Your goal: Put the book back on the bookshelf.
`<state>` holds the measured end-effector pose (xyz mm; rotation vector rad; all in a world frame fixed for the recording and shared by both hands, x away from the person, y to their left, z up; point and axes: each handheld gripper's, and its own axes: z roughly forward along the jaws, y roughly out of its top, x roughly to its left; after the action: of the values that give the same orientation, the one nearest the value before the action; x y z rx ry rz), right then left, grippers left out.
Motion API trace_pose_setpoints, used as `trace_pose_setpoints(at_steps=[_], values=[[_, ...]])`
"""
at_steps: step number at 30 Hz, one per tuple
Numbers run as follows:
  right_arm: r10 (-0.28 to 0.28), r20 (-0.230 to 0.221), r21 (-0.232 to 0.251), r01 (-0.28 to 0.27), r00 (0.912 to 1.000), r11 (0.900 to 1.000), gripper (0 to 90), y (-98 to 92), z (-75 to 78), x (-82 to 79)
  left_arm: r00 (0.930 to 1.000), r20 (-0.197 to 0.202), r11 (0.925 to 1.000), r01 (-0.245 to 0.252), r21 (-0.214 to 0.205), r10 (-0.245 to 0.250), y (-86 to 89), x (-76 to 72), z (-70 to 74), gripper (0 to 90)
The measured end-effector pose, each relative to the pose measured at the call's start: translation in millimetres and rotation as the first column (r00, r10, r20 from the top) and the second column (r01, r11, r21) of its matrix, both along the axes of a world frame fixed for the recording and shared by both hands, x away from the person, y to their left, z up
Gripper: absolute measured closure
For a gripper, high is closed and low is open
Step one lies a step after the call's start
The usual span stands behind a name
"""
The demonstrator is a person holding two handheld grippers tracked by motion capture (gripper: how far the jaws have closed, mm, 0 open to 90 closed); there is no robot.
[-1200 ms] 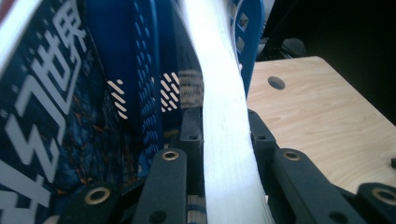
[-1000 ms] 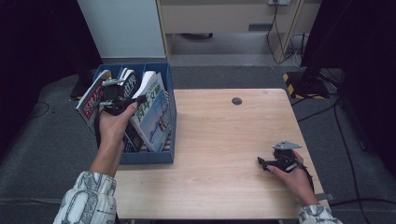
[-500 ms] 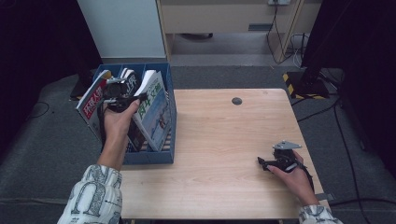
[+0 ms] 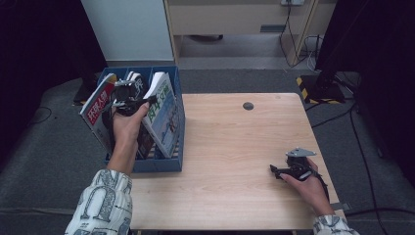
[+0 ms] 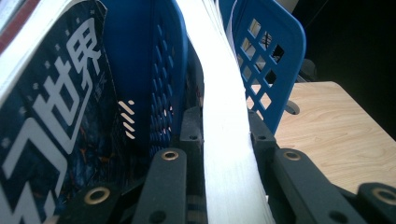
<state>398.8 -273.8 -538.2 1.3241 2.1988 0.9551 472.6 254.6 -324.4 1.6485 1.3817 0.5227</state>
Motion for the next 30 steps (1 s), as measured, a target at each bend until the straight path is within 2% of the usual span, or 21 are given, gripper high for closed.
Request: trace_pose_setpoints(at_steps=[7,12,23,30], values=[[0.0,0.005,0.0,0.0,1.0,1.0,12.5,0.0,-0.2,0.2,1.0,0.001,0.9997,0.003,0.024,-0.003,-1.8,1.0,0.5,73.1],[0.002,0.002,-0.001,-0.002,1.0,1.0,12.5,-0.1,-0.1,0.1,0.9999,0.01,0.9997,0.007,0.024,-0.008,-1.4,0.5,-0.9,73.1],[0.002,0.002,-0.001,-0.002,1.0,1.0,12.5,-0.1,-0.1,0.1,0.9998,0.007,0.9998,-0.016,0.014,0.016,2.6,0.0,-1.6,73.0],[0.001,0.005,0.0,-0.001,1.0,1.0,12.5,0.0,-0.2,0.1,1.0,0.004,0.9988,-0.007,0.048,0.006,-4.2,0.5,0.8,73.1]])
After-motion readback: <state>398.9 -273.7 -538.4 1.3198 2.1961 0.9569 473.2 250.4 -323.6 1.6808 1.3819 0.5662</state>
